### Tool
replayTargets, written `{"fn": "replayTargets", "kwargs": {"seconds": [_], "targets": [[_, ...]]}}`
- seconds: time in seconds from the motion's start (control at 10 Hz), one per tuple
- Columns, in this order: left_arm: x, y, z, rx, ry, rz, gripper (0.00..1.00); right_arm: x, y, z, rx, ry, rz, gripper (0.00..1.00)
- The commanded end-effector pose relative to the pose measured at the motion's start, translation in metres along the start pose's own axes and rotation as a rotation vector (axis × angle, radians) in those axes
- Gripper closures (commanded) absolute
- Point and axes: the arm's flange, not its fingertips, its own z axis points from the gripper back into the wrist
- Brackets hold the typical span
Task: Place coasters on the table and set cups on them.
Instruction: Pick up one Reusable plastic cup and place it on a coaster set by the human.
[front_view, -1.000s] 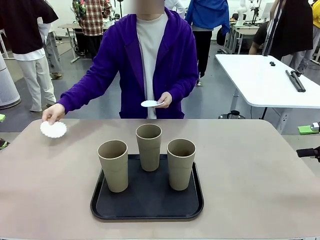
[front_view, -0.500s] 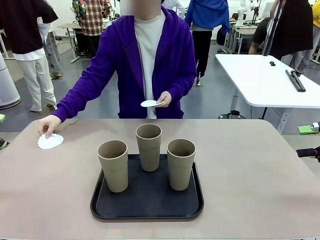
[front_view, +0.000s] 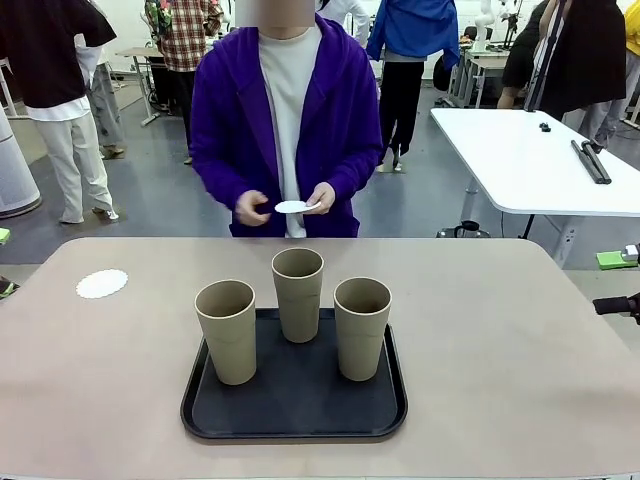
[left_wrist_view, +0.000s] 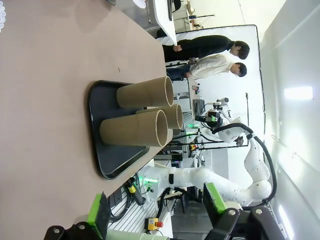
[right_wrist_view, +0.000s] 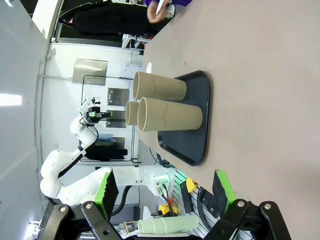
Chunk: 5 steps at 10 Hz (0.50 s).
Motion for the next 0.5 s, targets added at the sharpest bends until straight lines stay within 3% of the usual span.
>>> {"fn": "replayTargets", "kwargs": {"seconds": [0.0, 0.4], "targets": [[0.0004, 0.0006, 0.0047, -0.015, 0.004, -0.018, 0.00, 0.0006, -0.0011, 0.0001, 0.002, -0.003, -0.001, 0.00], [0.0004, 0.0006, 0.0047, -0.015, 0.004, -0.018, 0.00, 0.0006, -0.0011, 0.0001, 0.002, -0.003, -0.001, 0.00]]}}
